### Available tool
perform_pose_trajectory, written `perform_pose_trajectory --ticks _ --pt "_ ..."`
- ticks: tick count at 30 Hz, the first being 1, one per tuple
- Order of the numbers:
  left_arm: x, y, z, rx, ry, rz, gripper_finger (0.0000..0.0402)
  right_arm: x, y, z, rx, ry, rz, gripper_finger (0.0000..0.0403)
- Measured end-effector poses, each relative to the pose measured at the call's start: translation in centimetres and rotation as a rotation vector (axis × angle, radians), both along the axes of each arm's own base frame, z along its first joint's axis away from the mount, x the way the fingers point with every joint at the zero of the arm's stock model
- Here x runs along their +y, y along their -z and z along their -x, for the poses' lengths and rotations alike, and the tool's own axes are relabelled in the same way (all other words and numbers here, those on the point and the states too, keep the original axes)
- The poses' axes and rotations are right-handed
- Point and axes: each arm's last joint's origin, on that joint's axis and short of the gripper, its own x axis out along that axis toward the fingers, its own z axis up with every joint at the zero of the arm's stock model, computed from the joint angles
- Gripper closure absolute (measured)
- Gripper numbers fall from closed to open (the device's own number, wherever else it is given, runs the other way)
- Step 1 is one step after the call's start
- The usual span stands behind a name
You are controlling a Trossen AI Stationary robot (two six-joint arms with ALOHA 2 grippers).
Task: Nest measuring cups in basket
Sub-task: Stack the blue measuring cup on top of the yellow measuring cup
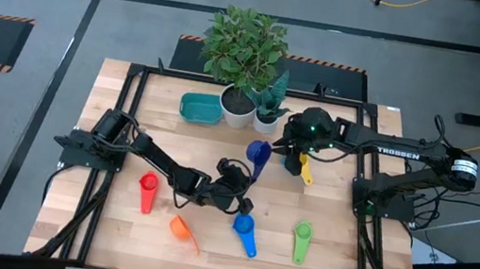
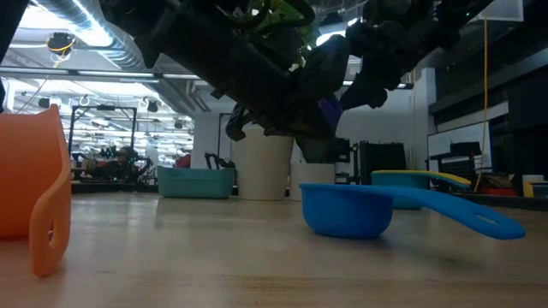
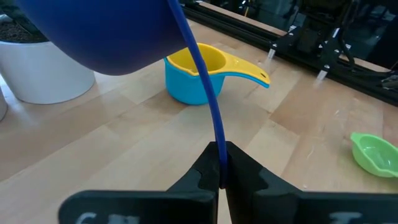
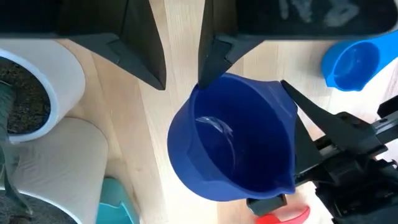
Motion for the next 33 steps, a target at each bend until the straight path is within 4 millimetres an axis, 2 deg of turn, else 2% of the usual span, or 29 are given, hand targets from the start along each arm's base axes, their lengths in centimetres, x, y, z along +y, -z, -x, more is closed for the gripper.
perform_pose_trajectory --ticks 20,33 --pt "0.0 -0.2 -0.1 -0.02 0.003 0.007 0.0399 -0.2 -1.0 -0.8 -0.131 -0.001 0.04 0.0305" --pt "0.0 -0.2 -0.1 -0.023 0.003 0.008 0.0398 -0.6 0.4 -2.2 -0.122 -0.001 0.038 0.0305"
